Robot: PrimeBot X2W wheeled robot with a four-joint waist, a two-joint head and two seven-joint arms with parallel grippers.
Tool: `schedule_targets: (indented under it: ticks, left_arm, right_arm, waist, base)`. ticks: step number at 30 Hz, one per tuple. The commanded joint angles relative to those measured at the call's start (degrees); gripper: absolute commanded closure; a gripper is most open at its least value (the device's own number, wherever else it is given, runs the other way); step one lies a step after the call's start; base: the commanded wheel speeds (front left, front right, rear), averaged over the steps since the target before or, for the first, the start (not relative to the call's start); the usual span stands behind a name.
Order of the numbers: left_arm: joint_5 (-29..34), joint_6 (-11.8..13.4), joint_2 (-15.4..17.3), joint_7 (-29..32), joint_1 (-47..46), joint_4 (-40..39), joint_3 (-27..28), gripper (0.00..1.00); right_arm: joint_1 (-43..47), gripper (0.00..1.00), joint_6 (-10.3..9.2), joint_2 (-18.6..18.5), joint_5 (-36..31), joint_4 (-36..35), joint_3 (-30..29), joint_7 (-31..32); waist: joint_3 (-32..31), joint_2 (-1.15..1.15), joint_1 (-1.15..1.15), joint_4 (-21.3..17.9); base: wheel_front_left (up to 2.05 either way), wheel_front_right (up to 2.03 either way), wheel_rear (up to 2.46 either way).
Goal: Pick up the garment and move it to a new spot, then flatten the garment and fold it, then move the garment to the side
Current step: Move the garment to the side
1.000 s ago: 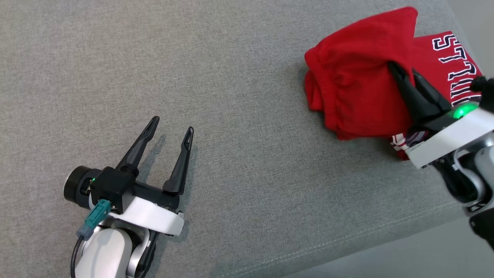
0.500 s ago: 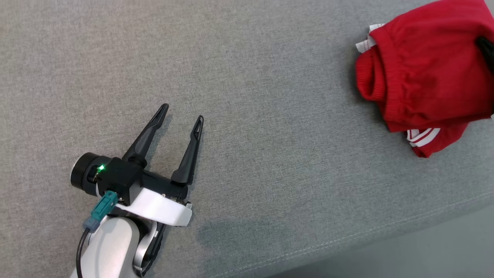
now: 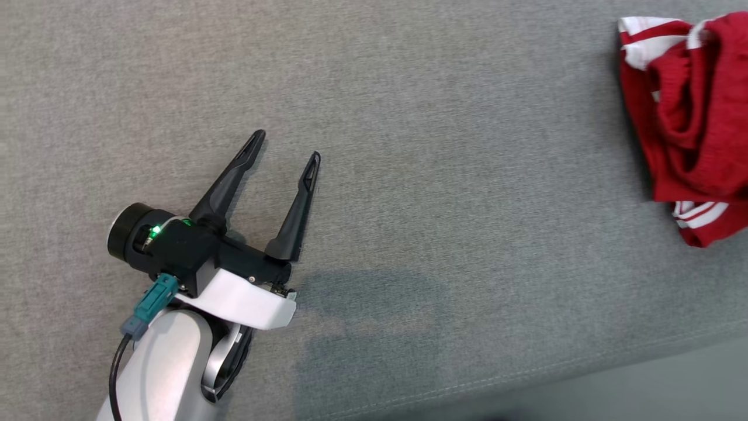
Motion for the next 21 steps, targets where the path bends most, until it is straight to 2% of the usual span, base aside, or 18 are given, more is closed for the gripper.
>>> schedule_targets:
  ticks: [1, 4, 9, 13, 16, 20, 21]
  left_arm:
    - [0.41, 0.18, 1.21, -0.27, -1.04, -1.08, 1.91, 0.00]
    - [0.18, 0.62, 1.64, -0.60, -0.54, -1.14, 2.51, 0.00]
    - [-0.14, 1.01, 2.45, -0.62, 0.57, -1.35, 3.16, 0.00]
    - [-0.46, 1.20, 3.31, -0.42, 2.07, -1.39, 3.51, 0.00]
    - [-1.06, 1.27, 3.74, -0.35, 3.42, -1.28, 3.81, 0.00]
    - [-1.89, 1.71, 3.94, -0.03, 5.63, -1.22, 4.08, 0.00]
    - [-2.35, 1.97, 3.91, 0.05, 6.70, -1.44, 4.21, 0.00]
  right_arm:
    - [0.39, 0.00, 0.14, -1.26, -2.08, 3.26, -0.01, -2.44]
    - [-0.19, 0.00, 0.14, 1.77, -3.67, 7.41, -0.54, -4.53]
    - [0.59, 0.00, 0.14, 4.21, -3.61, 6.70, -2.85, -5.43]
    - [4.15, 0.00, 0.14, 3.18, -7.56, -1.39, -9.64, -5.48]
    - [9.36, 0.00, 0.14, 3.13, -12.15, -8.66, -16.88, -5.49]
    - [17.93, 0.00, 0.14, 6.26, -19.34, -19.90, -25.55, -5.50]
    - [22.15, 0.00, 0.14, 9.28, -23.10, -26.12, -29.41, -5.50]
  waist:
    - [0.55, 0.00, 0.00, 0.93]
    - [0.04, 0.00, 0.00, 0.98]
    - [-1.87, 0.00, 0.00, 0.03]
    - [-5.09, 0.00, 0.00, -1.71]
    - [-8.44, 0.00, 0.00, -2.94]
    - [-13.20, 0.00, 0.00, -3.98]
    - [-15.18, 0.00, 0.00, -3.66]
  base:
    - [0.00, 0.00, 0.00]
    - [0.00, 0.00, 0.00]
    - [0.00, 0.00, 0.00]
    - [0.00, 0.00, 0.00]
    - [0.00, 0.00, 0.00]
    - [0.00, 0.00, 0.00]
    - [0.00, 0.00, 0.00]
